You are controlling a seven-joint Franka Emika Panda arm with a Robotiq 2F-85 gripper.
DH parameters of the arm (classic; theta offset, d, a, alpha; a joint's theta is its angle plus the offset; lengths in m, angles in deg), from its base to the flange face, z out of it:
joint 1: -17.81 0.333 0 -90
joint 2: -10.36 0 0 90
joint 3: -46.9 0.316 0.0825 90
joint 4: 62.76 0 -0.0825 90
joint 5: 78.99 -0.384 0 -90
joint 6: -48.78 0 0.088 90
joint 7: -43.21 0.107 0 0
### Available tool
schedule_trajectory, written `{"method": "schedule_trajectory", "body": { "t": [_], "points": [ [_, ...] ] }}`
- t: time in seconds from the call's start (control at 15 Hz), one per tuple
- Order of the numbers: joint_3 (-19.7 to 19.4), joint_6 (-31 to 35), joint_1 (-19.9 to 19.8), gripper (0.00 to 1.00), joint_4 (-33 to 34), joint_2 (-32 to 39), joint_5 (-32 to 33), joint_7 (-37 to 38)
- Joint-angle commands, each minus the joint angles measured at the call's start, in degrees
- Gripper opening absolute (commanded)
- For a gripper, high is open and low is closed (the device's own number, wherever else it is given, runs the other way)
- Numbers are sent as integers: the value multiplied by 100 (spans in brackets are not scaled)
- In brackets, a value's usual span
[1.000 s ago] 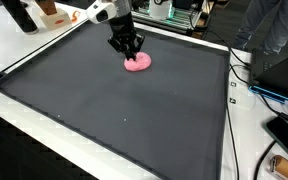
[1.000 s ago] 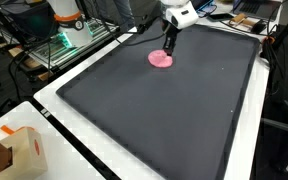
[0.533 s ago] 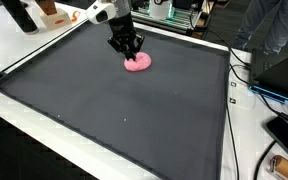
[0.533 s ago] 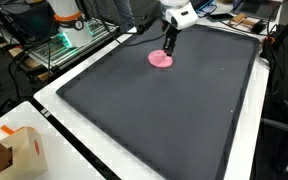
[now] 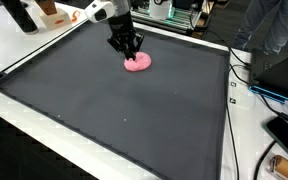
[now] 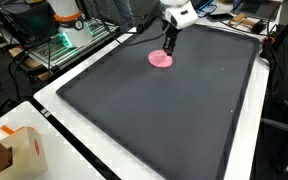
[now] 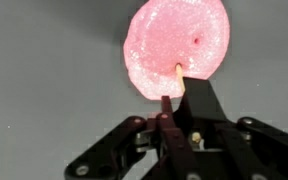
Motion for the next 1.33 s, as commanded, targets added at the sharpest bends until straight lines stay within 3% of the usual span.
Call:
{"method": "schedule_trajectory", "body": {
  "t": [0.0,1.27],
  "points": [
    [71,31,-98,6,-212,-298,-157,-90],
    [-52,-369,274,6,-933,-2116,151,124]
  ]
}}
